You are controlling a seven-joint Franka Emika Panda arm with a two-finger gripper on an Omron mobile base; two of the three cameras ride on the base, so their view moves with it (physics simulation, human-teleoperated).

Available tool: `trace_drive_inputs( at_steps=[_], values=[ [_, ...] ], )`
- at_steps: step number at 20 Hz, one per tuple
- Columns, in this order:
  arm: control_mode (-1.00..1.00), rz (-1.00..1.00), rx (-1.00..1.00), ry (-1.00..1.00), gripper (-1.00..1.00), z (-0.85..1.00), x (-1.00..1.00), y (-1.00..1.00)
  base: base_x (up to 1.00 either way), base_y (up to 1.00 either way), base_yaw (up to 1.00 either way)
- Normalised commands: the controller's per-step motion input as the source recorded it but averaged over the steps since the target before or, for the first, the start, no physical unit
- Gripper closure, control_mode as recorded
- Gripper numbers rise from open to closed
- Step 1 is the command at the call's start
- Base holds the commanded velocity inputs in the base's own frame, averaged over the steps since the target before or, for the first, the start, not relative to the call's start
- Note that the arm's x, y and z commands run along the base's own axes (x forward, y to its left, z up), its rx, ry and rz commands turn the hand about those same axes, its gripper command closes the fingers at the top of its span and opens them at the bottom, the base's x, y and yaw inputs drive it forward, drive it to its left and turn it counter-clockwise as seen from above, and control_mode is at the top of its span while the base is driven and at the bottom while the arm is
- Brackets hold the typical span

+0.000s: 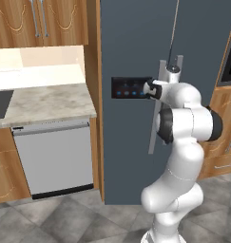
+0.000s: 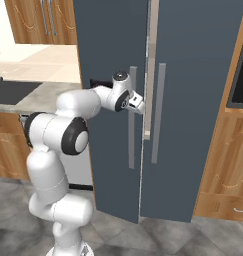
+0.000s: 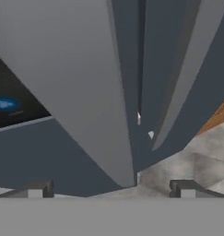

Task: Store the hot dog in the freezer for long-term storage. Close the freezer door after placing the cooked food.

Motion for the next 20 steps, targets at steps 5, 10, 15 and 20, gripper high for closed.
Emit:
trace_drive_inputs(
  at_steps=[5,10,15,20],
  values=[
    [-1.0,0.02,0.0,-0.02,-1.0,0.0,0.27,-0.01,0.0,0.0,0.0],
    [-1.0,0.02,-0.01,-0.02,-1.0,0.0,0.53,-0.06,0.0,0.0,0.0],
    [-1.0,0.05,0.0,0.0,-1.0,0.0,0.6,-0.23,0.0,0.0,0.0],
    [-1.0,0.1,0.0,0.0,-1.0,0.0,0.5,-0.32,0.0,0.0,0.0]
  ],
)
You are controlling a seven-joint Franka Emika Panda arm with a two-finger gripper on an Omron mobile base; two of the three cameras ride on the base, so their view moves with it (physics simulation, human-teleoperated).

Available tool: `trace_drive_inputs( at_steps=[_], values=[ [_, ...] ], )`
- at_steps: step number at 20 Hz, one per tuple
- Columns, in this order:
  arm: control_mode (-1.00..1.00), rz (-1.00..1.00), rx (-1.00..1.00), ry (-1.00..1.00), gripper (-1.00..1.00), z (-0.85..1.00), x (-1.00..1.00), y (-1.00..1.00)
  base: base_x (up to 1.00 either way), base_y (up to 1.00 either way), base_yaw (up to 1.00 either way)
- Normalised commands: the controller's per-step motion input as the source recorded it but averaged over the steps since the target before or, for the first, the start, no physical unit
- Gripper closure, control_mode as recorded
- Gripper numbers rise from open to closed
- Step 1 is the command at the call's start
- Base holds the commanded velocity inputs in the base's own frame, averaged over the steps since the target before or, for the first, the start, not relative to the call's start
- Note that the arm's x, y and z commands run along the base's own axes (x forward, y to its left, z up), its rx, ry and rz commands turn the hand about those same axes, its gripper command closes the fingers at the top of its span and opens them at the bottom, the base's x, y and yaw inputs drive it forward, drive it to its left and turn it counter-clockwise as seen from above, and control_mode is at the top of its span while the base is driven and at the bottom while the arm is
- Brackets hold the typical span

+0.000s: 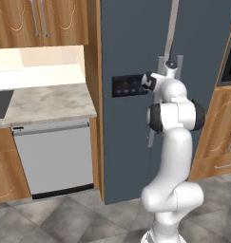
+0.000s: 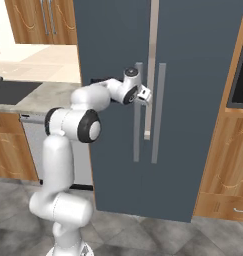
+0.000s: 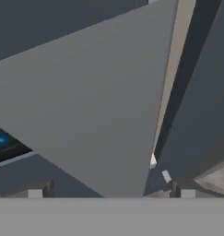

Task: Store the hot dog in the freezer for long-term storage. Close the freezer door after placing the cooked food.

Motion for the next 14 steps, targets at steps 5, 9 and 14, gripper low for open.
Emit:
trace_drive_inputs(
  at_steps=[5,9,14],
  values=[
    [-1.0,0.1,0.0,-0.06,-1.0,0.0,0.29,-0.25,0.0,0.0,0.0],
    [-1.0,0.08,0.0,-0.13,-1.0,0.0,0.19,-0.11,0.0,0.0,0.0],
    [-1.0,0.05,0.0,-0.24,-1.0,0.0,0.13,-0.02,0.0,0.0,0.0]
  ],
)
